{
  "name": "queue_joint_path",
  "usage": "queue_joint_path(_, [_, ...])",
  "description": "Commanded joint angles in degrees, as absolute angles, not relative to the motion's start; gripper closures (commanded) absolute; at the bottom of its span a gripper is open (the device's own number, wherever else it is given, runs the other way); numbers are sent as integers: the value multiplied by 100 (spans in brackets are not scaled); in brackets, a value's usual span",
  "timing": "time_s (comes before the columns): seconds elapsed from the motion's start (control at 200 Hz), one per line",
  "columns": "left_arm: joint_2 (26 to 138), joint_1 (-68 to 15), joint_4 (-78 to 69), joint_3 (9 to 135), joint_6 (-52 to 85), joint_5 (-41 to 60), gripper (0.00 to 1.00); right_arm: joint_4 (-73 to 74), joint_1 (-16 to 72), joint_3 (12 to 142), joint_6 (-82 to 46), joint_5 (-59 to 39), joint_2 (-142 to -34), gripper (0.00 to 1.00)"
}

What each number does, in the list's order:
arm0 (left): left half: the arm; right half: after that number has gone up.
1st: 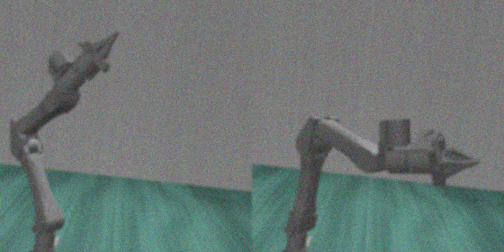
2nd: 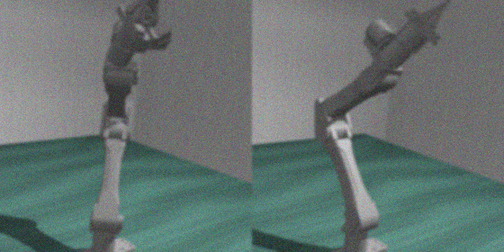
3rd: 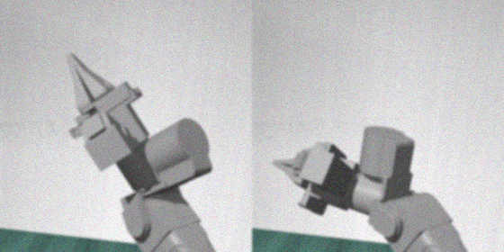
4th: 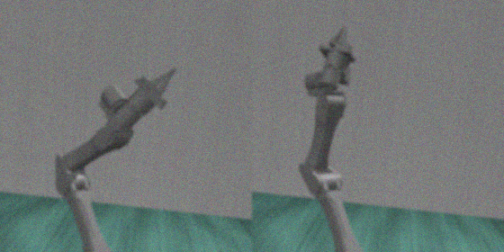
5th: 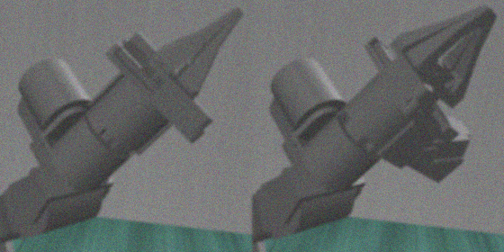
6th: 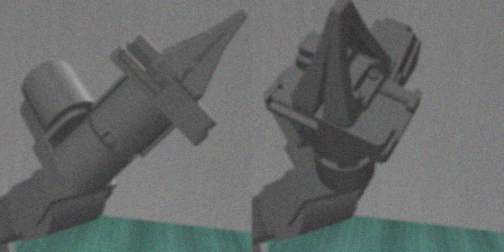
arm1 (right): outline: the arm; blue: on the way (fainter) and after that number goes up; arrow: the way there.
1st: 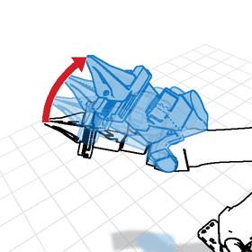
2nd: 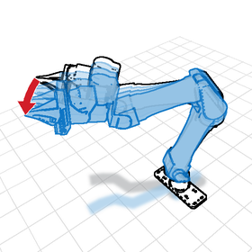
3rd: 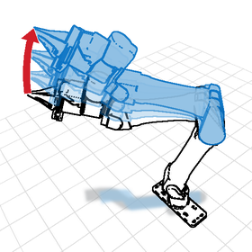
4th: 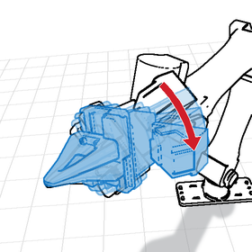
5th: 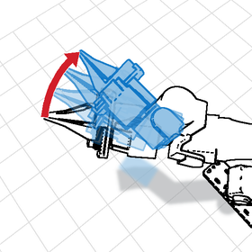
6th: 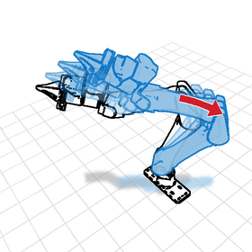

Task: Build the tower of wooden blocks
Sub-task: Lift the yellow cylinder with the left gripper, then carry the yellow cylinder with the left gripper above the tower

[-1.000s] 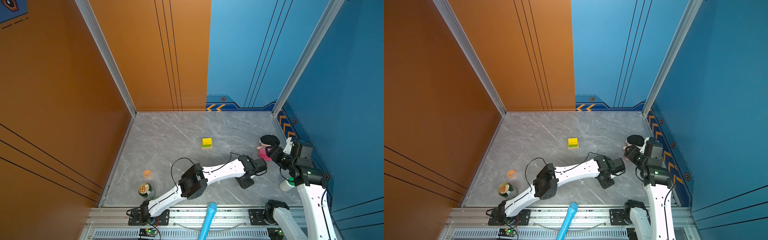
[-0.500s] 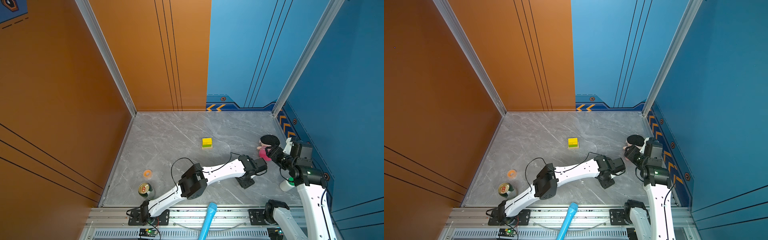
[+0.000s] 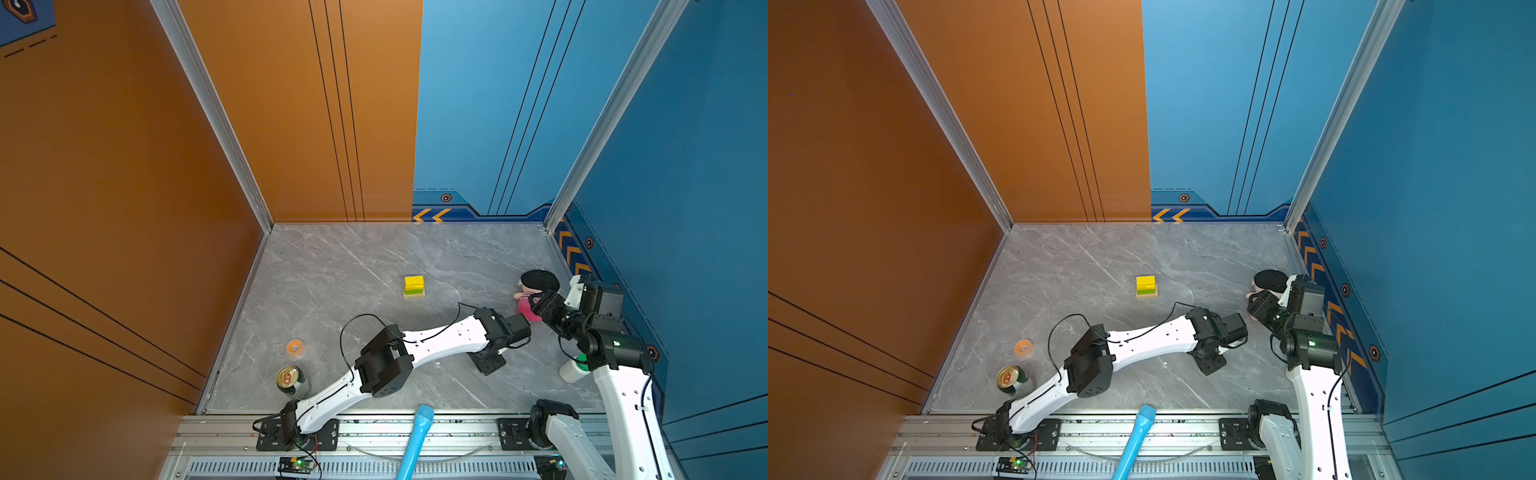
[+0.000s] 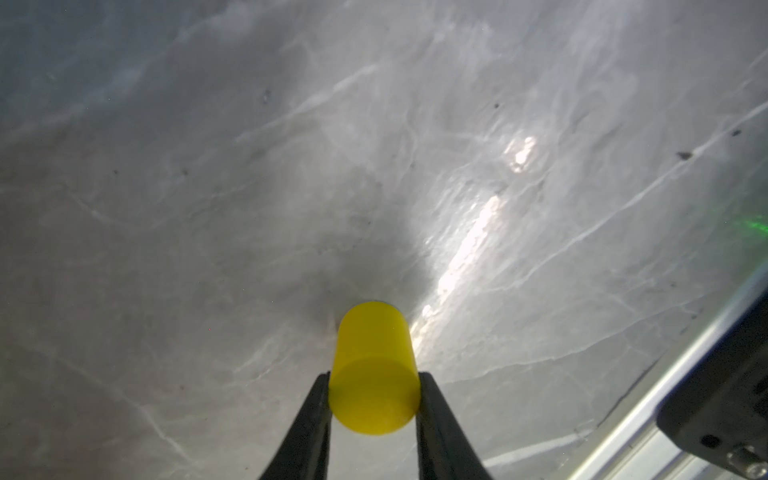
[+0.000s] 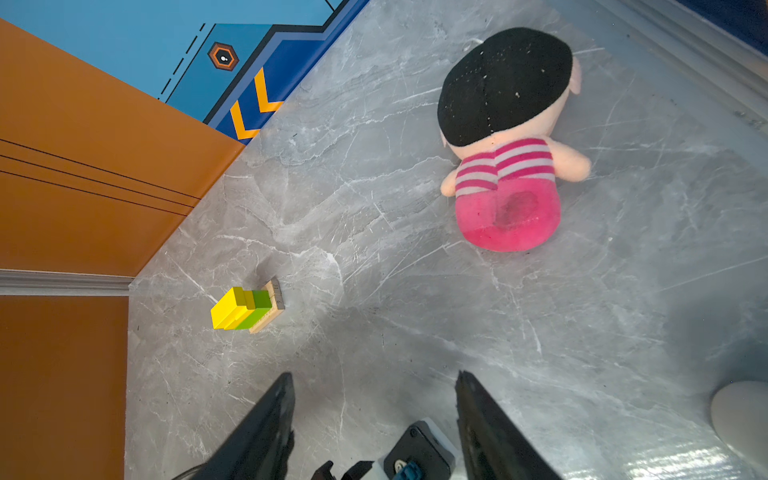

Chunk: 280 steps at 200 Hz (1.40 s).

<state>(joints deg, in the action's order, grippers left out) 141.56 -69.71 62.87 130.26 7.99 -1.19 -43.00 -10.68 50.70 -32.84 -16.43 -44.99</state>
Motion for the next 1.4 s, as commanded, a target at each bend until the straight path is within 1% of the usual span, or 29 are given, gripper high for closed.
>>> queue_joint_path(0.0, [13804, -6800, 6462, 12860, 874, -316, 79, -4352, -1114, 5025, -3204, -1727, -4550, 37])
queue_joint_path(0.641, [13138, -6278, 6460, 12578, 985, -352, 79, -4251, -1063, 5133, -3331, -1750, -4773, 38])
queue_joint_path(0.896, [12599, -5792, 6546, 12312, 915, -290, 79, -4177, -947, 5161, -3401, -1734, -4913, 38])
queue_joint_path(1.031, [12320, -5493, 6769, 12302, 823, -484, 78, -4063, -791, 5115, -3475, -1662, -4987, 38])
queue_joint_path(1.156, [12229, -5242, 7006, 12439, 767, -714, 77, -3973, -658, 5089, -3507, -1620, -5103, 38])
queue_joint_path(1.397, [12273, -4740, 7242, 12771, 789, -833, 77, -3885, -580, 5059, -3524, -1530, -5255, 38])
